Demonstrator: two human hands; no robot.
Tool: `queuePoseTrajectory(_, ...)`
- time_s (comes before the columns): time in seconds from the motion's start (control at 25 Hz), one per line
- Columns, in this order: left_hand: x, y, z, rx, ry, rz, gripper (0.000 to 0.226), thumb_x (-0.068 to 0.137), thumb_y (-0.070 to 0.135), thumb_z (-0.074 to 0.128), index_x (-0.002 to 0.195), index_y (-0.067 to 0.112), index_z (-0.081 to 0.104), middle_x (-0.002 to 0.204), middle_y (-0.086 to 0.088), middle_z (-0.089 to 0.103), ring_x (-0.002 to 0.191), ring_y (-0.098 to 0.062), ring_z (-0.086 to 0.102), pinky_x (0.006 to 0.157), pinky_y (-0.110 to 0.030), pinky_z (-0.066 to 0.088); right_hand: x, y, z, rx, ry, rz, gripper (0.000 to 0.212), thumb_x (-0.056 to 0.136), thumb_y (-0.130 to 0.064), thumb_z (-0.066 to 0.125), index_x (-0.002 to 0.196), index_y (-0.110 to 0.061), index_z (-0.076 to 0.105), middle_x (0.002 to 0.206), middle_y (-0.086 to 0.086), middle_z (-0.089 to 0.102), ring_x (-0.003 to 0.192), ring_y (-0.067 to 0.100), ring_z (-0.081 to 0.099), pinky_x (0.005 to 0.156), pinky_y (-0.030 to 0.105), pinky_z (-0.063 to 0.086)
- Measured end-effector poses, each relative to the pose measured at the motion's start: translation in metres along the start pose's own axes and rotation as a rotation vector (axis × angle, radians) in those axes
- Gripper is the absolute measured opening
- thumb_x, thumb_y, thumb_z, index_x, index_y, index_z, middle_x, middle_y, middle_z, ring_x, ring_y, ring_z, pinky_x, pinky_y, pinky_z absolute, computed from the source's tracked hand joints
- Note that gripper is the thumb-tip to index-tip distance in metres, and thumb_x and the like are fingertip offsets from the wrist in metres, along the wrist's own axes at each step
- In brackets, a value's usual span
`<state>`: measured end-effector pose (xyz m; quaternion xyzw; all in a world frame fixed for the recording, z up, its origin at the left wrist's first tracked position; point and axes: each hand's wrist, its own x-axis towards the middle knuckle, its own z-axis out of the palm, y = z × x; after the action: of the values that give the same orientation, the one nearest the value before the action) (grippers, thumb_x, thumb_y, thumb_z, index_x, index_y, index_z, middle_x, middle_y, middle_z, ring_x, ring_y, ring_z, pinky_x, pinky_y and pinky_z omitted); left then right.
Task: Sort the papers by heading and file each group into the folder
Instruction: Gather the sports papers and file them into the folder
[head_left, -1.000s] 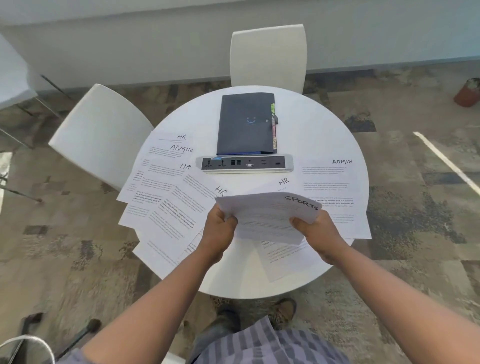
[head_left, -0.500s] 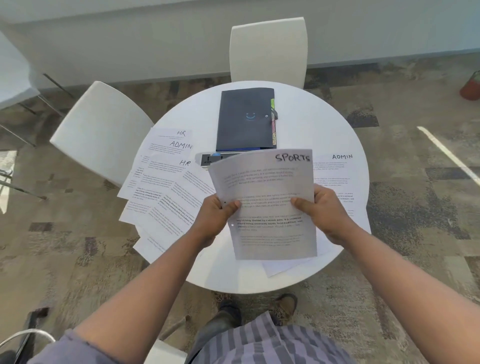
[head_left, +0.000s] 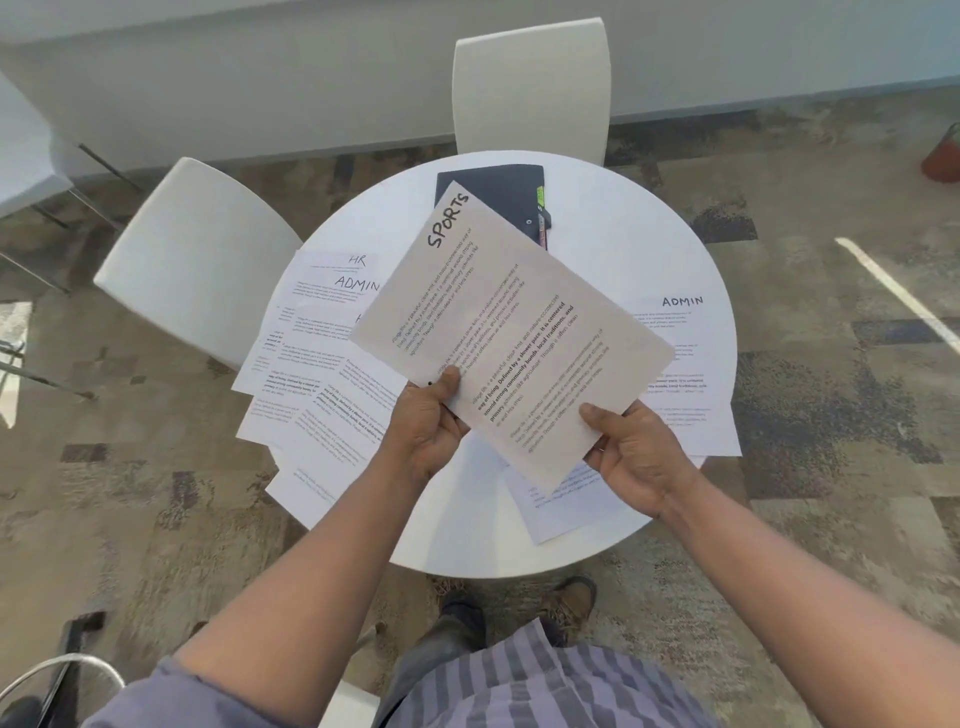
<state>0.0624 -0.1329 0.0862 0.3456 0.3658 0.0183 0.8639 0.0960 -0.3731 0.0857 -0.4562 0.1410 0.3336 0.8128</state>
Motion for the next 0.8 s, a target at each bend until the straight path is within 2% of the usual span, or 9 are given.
queuePoseTrajectory(0.12,-0.004,-0.001,-0.005,0.093,-0.012,-0.009,0.042,0.097,-0.001,0.062,0.136,0.012,0.06,0.13,-0.011,0.07,0.12,-0.029,0.067,0.098,-0.058,0.054,0.005,-0.002,0.0,-0.124,0.12,-0.085,0.028,0.098,0.005,0.057,0.115,-0.014,0.069,0.114,0.003,0.078,0.107,0.023,0.074,0.081,0.034,0.063)
queuePoseTrajectory(0.2,-0.004,0.006,-0.017,0.227,0.021,0.056,0.04,0.091,-0.005,0.067,0.128,0.01,0.064,0.123,-0.011,0.073,0.113,-0.029,0.068,0.1,-0.051,0.055,0.007,-0.015,-0.015,-0.277,0.142,-0.158,0.027,0.099,0.004,0.058,0.111,-0.016,0.07,0.111,0.0,0.079,0.109,0.023,0.073,0.082,0.032,0.061)
queuePoseTrajectory(0.28,-0.004,0.018,-0.033,0.353,0.083,0.167,0.034,0.087,-0.007,0.071,0.114,0.012,0.067,0.107,-0.006,0.077,0.1,-0.026,0.07,0.093,-0.041,0.057,0.008,-0.026,-0.033,-0.423,0.141,-0.206,0.028,0.098,0.003,0.06,0.111,-0.02,0.071,0.114,-0.001,0.077,0.112,0.023,0.071,0.091,0.038,0.057)
queuePoseTrajectory(0.4,-0.001,0.032,-0.051,0.656,0.081,0.3,0.024,0.084,-0.009,0.075,0.102,0.005,0.068,0.094,-0.01,0.074,0.092,-0.025,0.069,0.091,-0.042,0.056,0.008,-0.027,-0.05,-0.661,0.159,-0.215,0.025,0.099,-0.003,0.063,0.106,-0.023,0.074,0.111,0.001,0.077,0.11,0.024,0.07,0.097,0.044,0.055)
queuePoseTrajectory(0.48,-0.002,0.029,-0.056,0.843,0.07,0.31,0.019,0.083,-0.007,0.077,0.096,0.006,0.072,0.091,-0.007,0.074,0.089,-0.027,0.069,0.088,-0.044,0.056,0.006,-0.017,-0.052,-0.776,0.166,-0.218,0.023,0.1,-0.006,0.062,0.101,-0.025,0.075,0.104,0.001,0.077,0.103,0.023,0.069,0.09,0.041,0.055)
queuePoseTrajectory(0.56,-0.004,0.023,-0.058,0.913,0.08,0.299,0.019,0.086,-0.003,0.077,0.096,0.013,0.074,0.091,0.001,0.078,0.088,-0.024,0.072,0.082,-0.042,0.057,0.002,-0.009,-0.047,-0.805,0.17,-0.225,0.028,0.1,-0.005,0.061,0.096,-0.03,0.074,0.097,-0.005,0.075,0.094,0.016,0.067,0.08,0.031,0.051)
queuePoseTrajectory(0.68,-0.009,0.012,-0.058,0.93,0.096,0.341,0.016,0.09,-0.001,0.072,0.087,0.015,0.07,0.07,0.016,0.07,0.06,-0.001,0.061,0.056,-0.016,0.046,-0.001,-0.006,-0.044,-0.795,0.195,-0.241,0.033,0.099,-0.003,0.062,0.092,-0.034,0.07,0.095,-0.009,0.072,0.09,0.01,0.066,0.075,0.025,0.05)
queuePoseTrajectory(0.72,-0.01,0.008,-0.059,0.924,0.104,0.343,0.018,0.091,-0.001,0.071,0.084,0.015,0.068,0.065,0.017,0.065,0.055,0.001,0.054,0.05,-0.013,0.041,-0.002,-0.006,-0.045,-0.809,0.194,-0.237,0.034,0.099,-0.002,0.062,0.092,-0.035,0.069,0.093,-0.008,0.072,0.088,0.01,0.065,0.074,0.026,0.05)
queuePoseTrajectory(0.8,-0.012,-0.002,-0.064,0.924,0.082,0.323,0.019,0.093,0.0,0.069,0.084,0.017,0.068,0.07,0.012,0.064,0.06,-0.005,0.052,0.053,-0.017,0.039,-0.004,-0.005,-0.047,-0.855,0.16,-0.219,0.038,0.098,-0.001,0.062,0.091,-0.038,0.069,0.09,-0.009,0.071,0.082,0.007,0.063,0.073,0.027,0.049)
